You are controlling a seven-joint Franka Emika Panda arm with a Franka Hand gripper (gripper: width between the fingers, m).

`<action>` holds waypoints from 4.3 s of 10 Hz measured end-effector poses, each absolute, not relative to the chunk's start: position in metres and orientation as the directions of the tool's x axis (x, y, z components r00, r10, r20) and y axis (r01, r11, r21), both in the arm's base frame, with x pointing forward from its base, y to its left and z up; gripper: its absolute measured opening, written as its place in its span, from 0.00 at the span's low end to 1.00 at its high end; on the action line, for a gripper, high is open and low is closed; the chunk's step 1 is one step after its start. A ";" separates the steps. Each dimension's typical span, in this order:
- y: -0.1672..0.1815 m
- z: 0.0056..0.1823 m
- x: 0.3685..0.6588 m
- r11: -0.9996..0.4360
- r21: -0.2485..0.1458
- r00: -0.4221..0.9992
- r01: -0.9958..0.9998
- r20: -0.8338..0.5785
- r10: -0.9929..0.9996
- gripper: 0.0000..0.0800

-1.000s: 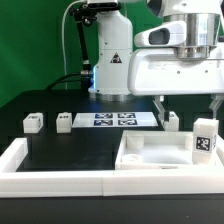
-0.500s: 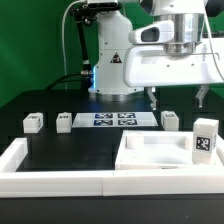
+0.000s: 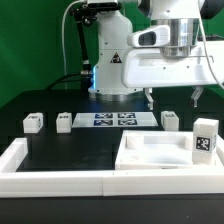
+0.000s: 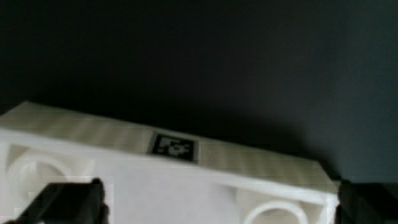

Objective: Assemble square table

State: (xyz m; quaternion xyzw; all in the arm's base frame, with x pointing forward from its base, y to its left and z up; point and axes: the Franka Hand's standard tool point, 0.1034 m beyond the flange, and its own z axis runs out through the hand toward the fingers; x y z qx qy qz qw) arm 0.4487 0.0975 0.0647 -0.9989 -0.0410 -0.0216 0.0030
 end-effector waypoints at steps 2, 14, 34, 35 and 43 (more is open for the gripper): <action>0.107 0.057 0.420 -0.995 -0.008 0.995 0.098 0.019 0.098 0.81; 0.105 0.044 0.381 -0.994 -0.013 0.981 0.106 -0.160 0.106 0.81; 0.102 0.006 0.359 -0.998 0.046 0.614 0.041 -0.789 -0.011 0.81; 0.101 0.005 0.357 -0.998 0.047 0.613 0.041 -0.790 -0.012 0.81; 0.099 0.006 0.358 -0.998 0.059 0.613 0.026 -0.790 -0.030 0.36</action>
Offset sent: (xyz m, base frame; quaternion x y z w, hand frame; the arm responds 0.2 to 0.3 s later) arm -0.0405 0.0080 -0.0084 0.0176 0.0063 0.0012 0.9998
